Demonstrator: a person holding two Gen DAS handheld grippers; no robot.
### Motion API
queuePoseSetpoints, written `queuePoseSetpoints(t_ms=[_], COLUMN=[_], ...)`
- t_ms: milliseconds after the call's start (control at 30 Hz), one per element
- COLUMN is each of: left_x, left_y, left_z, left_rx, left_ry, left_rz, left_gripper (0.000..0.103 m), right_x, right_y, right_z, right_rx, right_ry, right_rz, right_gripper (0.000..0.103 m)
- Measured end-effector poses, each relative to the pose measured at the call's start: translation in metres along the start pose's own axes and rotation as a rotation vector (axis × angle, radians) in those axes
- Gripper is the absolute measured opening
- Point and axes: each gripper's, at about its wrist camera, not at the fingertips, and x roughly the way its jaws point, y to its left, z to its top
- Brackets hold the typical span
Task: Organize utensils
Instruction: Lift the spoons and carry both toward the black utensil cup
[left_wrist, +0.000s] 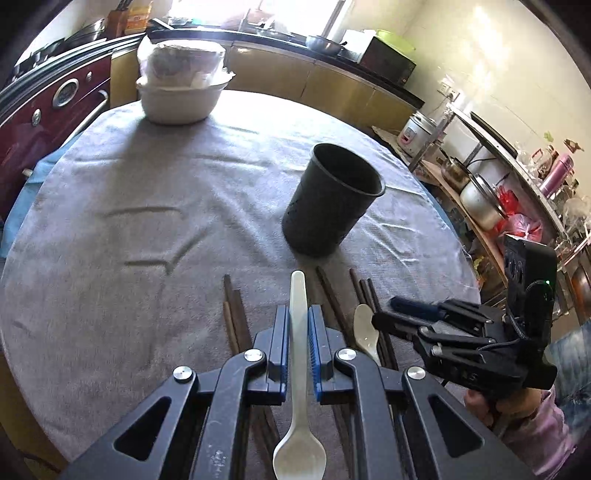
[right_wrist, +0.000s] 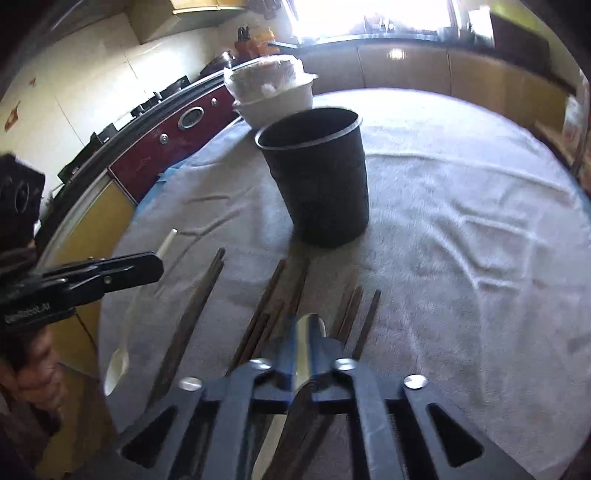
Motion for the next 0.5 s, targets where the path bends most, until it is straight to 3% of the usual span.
queuePoseSetpoints(t_ms=[33,100,133,200,233,333,400,433,500], left_x=[0.002,0.004,0.005,0.006,0.006,0.005,0.004,0.004,0.004], left_y=[0.003,0.007,0.008,0.010,0.011,0.012,0.014,0.014,0.015], left_z=[-0.001,-0.004,-0.005,-0.006,-0.006,-0.006,-0.007,-0.007,-0.007], left_rx=[-0.014,-0.030,-0.035,-0.040,-0.040,-0.042,-0.044,-0.045,-0.047], left_ry=[0.005,0.014,0.018,0.021,0.021,0.018,0.018,0.019,0.017], left_rz=[0.000,0.002,0.003,0.002,0.001,-0.003,-0.003,-0.001,-0.002], left_gripper=[0.011,0.011,0.011,0.011,0.011,0.011,0.011,0.011,0.011], right_x=[0.000,-0.001,0.000,0.008,0.015,0.029,0.030,0.031,0.035], right_y=[0.000,0.004,0.006,0.010,0.012,0.017,0.020,0.021,0.022], right_z=[0.000,-0.001,0.000,0.001,0.001,-0.002,-0.003,-0.003,-0.004], right_rx=[-0.006,-0.018,-0.027,-0.043,-0.051,-0.081,-0.105,-0.111,-0.113], right_ry=[-0.005,-0.044,-0.052,-0.032,-0.008,0.029,0.017,0.023,0.039], right_rz=[-0.011,-0.003,-0.008,-0.018,-0.021,-0.055,-0.075,-0.078,-0.085], right_gripper=[0.064,0.069,0.066,0.050,0.037,0.033,0.025,0.010,0.007])
